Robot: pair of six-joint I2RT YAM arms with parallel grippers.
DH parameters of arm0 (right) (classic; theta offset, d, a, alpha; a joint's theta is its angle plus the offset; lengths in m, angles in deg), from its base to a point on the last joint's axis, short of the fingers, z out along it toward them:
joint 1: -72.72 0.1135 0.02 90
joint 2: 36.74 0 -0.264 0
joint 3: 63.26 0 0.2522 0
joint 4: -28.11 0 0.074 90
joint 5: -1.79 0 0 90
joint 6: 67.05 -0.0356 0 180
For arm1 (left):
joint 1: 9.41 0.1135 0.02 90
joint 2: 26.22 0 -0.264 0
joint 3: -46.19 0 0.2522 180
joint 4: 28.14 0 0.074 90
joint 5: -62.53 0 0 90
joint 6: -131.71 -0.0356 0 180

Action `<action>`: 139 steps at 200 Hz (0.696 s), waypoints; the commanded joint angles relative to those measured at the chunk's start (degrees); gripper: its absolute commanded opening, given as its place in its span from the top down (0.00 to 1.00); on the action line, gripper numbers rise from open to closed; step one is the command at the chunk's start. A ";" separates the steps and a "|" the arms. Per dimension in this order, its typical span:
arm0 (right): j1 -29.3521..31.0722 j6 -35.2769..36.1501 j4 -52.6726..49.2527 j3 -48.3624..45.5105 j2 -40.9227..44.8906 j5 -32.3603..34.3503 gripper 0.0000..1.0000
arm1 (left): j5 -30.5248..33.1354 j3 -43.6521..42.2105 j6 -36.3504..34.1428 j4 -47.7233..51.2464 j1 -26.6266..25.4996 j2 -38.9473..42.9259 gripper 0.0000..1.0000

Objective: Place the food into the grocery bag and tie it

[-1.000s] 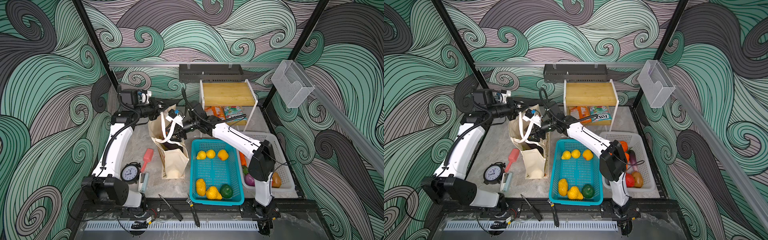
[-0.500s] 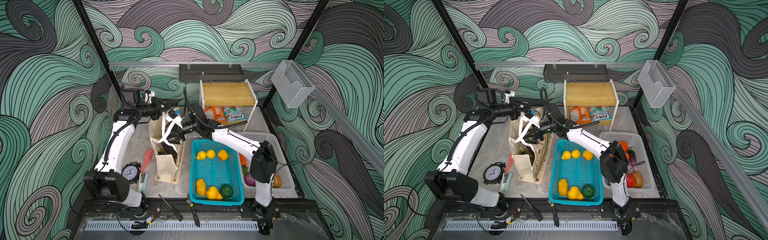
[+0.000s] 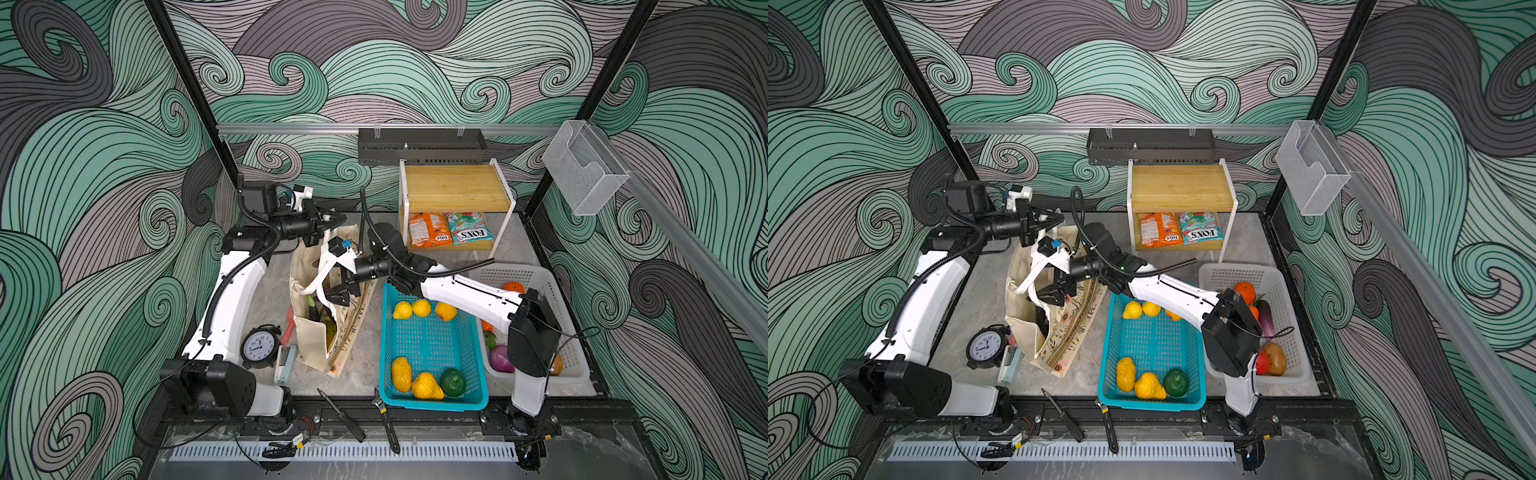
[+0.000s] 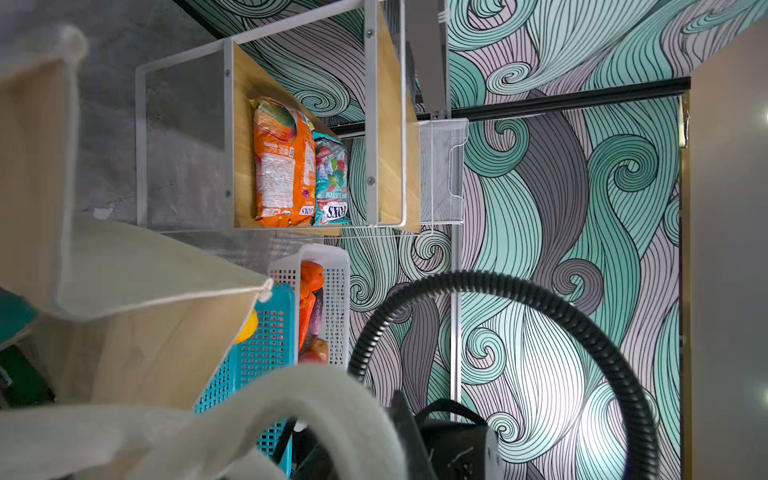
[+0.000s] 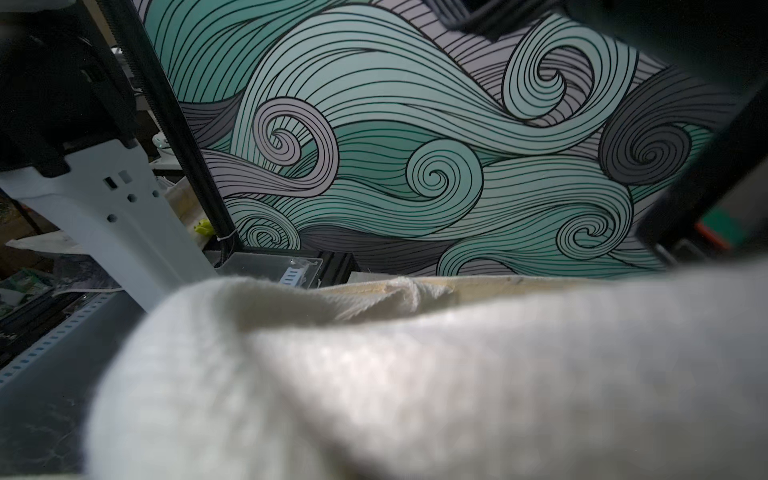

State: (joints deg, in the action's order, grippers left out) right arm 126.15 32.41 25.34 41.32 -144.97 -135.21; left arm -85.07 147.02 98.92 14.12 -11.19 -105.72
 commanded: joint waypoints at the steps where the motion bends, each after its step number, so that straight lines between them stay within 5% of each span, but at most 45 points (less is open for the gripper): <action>1: 2.91 -5.07 13.85 -3.42 0.87 -0.81 0.03 | 0.59 1.04 -1.08 -2.10 0.35 1.27 0.98; 45: 2.82 -20.14 28.01 -3.34 -0.65 -1.14 0.04 | 0.47 0.23 -2.57 -1.58 1.15 1.46 0.98; 80: 2.82 -28.94 32.76 -1.36 -2.17 -6.44 0.15 | -1.24 -0.52 -3.11 -2.15 1.96 0.41 0.97; 116: 2.40 -30.10 30.26 -1.37 -2.21 -6.92 0.14 | 3.49 1.97 -18.04 10.01 2.40 -1.12 0.97; 139: 2.14 -33.68 32.56 -1.87 -1.77 -4.28 0.13 | 13.70 3.37 -26.36 17.62 2.31 -1.06 0.97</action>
State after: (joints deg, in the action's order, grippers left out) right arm 127.77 4.37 51.39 38.20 -147.66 -139.12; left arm -81.97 147.72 85.15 22.42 -9.40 -106.29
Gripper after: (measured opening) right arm 0.865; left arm 0.073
